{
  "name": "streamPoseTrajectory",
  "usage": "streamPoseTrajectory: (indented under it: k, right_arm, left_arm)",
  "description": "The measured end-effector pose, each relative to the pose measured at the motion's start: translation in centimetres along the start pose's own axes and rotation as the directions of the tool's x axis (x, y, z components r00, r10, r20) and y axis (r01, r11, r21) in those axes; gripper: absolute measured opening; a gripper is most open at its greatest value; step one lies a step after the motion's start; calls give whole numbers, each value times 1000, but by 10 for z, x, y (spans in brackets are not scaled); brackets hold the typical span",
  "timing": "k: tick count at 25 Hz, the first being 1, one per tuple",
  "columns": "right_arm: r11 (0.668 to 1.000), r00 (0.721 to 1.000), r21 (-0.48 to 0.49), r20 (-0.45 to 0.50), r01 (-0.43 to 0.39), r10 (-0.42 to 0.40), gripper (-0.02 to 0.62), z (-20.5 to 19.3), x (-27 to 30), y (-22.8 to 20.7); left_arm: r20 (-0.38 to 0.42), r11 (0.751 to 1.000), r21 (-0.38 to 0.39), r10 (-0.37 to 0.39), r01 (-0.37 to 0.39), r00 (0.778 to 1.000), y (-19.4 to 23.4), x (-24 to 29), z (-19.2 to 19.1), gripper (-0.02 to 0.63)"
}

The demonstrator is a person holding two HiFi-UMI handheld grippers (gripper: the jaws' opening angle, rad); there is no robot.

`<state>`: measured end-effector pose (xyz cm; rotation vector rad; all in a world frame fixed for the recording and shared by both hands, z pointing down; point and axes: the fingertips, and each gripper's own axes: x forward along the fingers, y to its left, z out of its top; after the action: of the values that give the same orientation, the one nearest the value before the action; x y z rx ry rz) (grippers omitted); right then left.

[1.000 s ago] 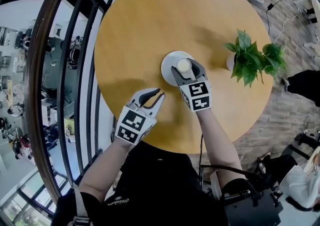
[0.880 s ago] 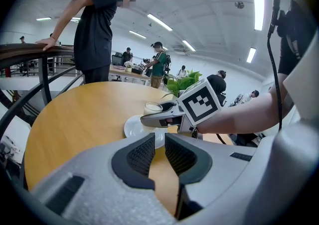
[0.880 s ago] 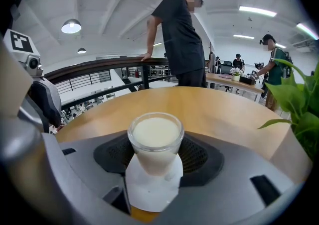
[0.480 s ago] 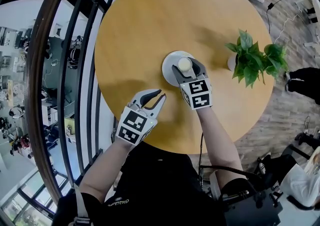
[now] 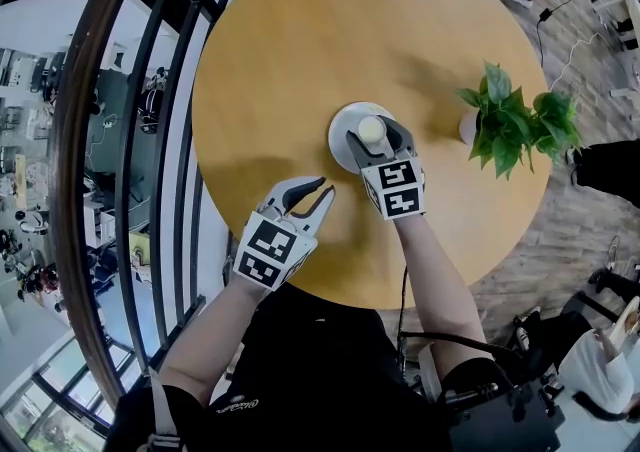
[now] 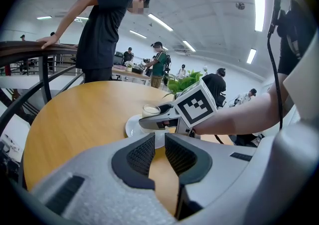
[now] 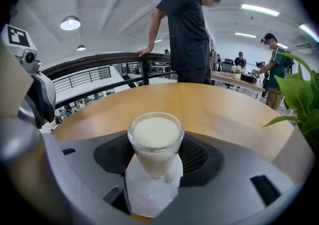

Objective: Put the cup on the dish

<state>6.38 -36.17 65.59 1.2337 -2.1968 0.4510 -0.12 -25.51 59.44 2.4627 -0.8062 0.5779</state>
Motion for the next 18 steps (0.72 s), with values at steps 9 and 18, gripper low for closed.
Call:
streamPoseTrajectory:
  k: [9, 18]
  right_arm:
    - [1000, 1000, -12, 12, 11, -11, 258, -3, -3, 2]
    - [999, 999, -14, 34, 30, -30, 259, -7, -5, 0]
  left_arm:
    - [0, 1000, 3, -1, 1, 1000, -2, -1, -1, 66]
    - [-11, 1000, 4, -8, 8, 1000, -8, -2, -5, 66]
